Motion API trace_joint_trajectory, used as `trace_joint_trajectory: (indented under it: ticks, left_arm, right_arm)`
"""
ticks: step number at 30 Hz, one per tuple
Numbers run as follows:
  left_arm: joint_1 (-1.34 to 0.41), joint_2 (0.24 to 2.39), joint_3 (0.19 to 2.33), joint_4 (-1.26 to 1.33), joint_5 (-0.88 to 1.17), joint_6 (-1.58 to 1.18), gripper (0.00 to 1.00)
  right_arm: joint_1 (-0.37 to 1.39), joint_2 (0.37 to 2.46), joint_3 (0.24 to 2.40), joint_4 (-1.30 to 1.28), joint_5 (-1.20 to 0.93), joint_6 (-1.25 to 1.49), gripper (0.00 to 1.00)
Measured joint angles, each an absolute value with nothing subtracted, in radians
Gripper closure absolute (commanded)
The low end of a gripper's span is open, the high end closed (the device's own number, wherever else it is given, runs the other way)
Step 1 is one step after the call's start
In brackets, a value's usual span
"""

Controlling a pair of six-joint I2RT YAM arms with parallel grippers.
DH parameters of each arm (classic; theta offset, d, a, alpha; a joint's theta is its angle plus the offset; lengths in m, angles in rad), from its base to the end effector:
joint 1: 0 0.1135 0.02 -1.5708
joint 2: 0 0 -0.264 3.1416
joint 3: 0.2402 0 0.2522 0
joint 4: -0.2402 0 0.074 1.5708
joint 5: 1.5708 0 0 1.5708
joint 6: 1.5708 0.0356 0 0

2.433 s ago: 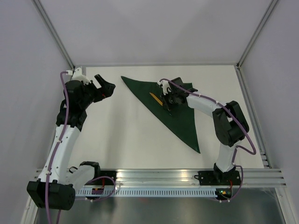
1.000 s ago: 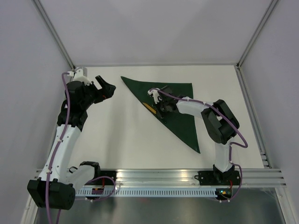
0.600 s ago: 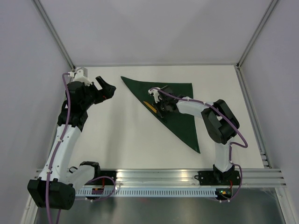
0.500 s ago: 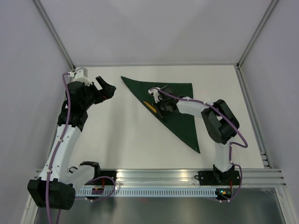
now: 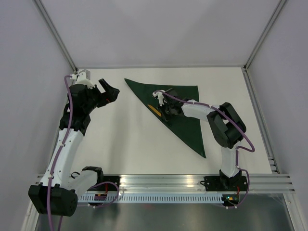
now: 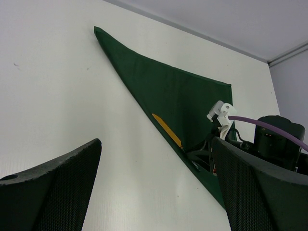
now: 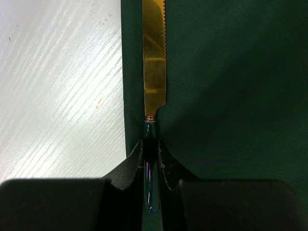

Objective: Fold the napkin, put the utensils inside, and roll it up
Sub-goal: Place the knife at the center of the board.

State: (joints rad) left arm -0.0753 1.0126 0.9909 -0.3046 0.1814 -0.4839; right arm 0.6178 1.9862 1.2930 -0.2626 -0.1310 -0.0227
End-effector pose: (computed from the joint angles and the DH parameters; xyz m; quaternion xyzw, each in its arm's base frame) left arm 0.2285 -0.0237 0.3572 -0.1125 0.8031 -0.2309 0.5376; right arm 0.3367 0.2450 0.1554 -0.3182 0.8965 0.1482 0.2705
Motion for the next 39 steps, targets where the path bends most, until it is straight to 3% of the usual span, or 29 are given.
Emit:
trace_joint_trajectory:
  ticks: [17, 39]
  left_arm:
    - [-0.075, 1.013, 0.991, -0.304, 0.182, -0.484, 0.0]
    - [-0.075, 1.032, 0.991, -0.305, 0.185, -0.484, 0.0]
  right_arm:
    - [0.618, 1.995, 1.304, -0.261, -0.13, -0.019, 0.99]
    - [0.588, 1.994, 1.304, -0.262, -0.146, -0.012, 0.63]
